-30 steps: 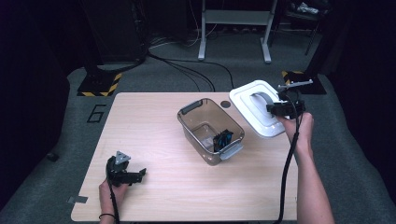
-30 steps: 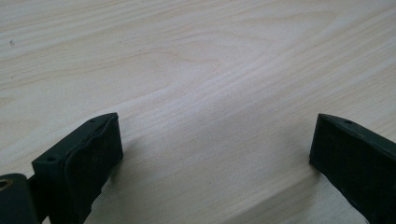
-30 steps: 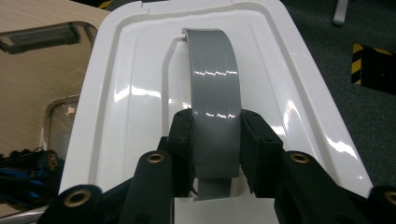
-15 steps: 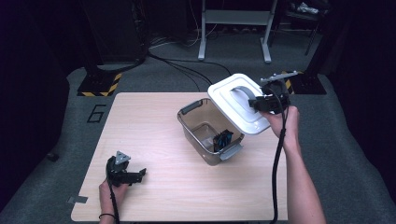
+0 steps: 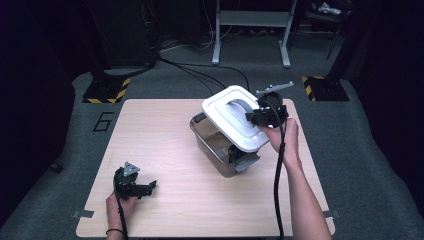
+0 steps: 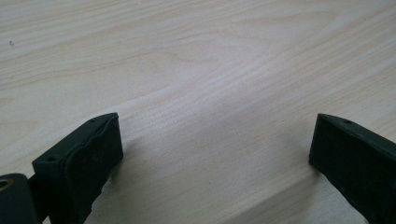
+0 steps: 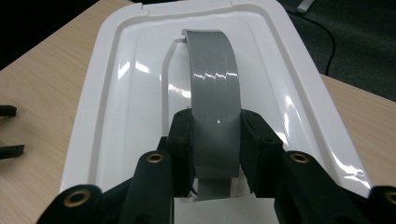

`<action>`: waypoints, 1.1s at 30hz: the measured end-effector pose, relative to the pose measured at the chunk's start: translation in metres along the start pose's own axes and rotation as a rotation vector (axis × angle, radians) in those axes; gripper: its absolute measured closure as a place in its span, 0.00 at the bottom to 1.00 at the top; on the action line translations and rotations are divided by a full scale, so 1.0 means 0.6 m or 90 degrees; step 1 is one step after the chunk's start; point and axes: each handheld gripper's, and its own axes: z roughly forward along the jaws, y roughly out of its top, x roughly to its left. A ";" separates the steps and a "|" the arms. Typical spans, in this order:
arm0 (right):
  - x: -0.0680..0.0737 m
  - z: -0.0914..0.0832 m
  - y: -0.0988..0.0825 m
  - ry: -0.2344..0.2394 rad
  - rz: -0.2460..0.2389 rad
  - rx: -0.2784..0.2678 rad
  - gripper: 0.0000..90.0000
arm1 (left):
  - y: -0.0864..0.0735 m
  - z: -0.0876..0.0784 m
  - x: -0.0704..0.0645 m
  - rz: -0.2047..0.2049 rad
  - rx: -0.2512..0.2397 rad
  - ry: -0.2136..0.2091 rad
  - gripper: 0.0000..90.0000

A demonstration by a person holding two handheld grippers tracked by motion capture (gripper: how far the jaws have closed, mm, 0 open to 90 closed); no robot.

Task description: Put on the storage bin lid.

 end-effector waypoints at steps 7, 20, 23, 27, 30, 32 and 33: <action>0.023 0.027 -0.009 0.020 -0.002 0.008 0.75 | 0.000 0.000 0.000 0.001 0.001 0.000 0.03; 0.062 0.068 -0.026 0.016 0.016 0.026 0.75 | 0.000 0.000 0.000 0.002 0.002 -0.001 0.03; 0.066 0.078 -0.033 0.003 0.012 0.035 0.75 | 0.000 0.000 0.000 0.001 0.002 -0.001 0.03; 0.071 0.085 -0.040 -0.011 0.021 0.037 0.75 | 0.000 0.000 0.000 0.001 0.002 -0.001 0.03; 0.074 0.090 -0.044 -0.017 0.023 0.041 0.74 | 0.000 0.000 0.000 0.000 0.002 -0.001 0.03; 0.075 0.093 -0.046 -0.022 0.027 0.037 0.74 | 0.000 0.000 0.000 0.000 0.002 -0.001 0.03; 0.075 0.093 -0.047 -0.022 0.028 0.035 0.74 | 0.000 0.000 0.000 0.001 0.002 -0.001 0.03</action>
